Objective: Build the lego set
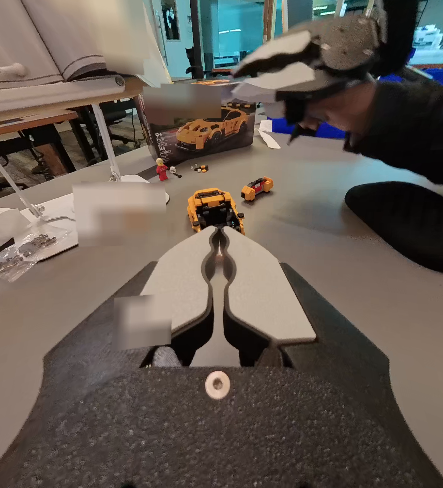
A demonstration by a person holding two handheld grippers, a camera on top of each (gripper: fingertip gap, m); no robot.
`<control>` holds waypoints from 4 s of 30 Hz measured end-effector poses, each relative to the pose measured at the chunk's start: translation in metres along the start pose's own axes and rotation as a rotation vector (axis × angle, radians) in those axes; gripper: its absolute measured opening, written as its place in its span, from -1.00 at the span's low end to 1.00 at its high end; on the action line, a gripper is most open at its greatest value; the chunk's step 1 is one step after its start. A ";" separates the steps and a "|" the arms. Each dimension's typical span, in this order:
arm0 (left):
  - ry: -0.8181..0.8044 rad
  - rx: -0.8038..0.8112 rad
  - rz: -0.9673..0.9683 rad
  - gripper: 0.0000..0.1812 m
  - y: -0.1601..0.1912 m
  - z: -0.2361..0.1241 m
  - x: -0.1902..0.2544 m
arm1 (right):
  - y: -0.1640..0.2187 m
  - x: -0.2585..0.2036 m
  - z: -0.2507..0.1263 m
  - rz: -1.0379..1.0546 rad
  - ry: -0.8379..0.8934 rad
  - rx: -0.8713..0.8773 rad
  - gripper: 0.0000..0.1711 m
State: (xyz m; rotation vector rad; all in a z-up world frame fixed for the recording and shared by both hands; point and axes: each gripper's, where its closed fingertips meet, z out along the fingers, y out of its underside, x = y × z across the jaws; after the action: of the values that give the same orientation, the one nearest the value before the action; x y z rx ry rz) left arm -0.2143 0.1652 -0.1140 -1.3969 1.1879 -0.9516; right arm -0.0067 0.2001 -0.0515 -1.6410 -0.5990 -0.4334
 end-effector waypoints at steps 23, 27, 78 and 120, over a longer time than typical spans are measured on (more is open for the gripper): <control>0.064 -0.009 -0.008 -1.00 0.000 -0.005 0.013 | 0.019 0.045 0.097 -0.280 -0.188 -0.071 -0.89; 0.071 -0.021 -0.001 -1.00 0.003 -0.005 0.014 | 0.018 0.052 0.093 -0.168 -0.266 -0.090 -0.94; 0.131 -0.074 -0.016 -1.00 0.012 -0.002 0.024 | 0.007 0.046 0.086 0.499 -0.736 -0.201 -0.95; 0.145 -0.072 -0.016 -1.00 0.012 -0.002 0.026 | 0.011 0.043 0.087 0.503 -0.749 -0.220 -0.97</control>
State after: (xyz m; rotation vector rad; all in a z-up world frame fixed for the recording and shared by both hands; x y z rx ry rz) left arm -0.2127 0.1398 -0.1265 -1.4146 1.3321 -1.0448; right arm 0.0293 0.2911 -0.0483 -2.0834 -0.6592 0.5302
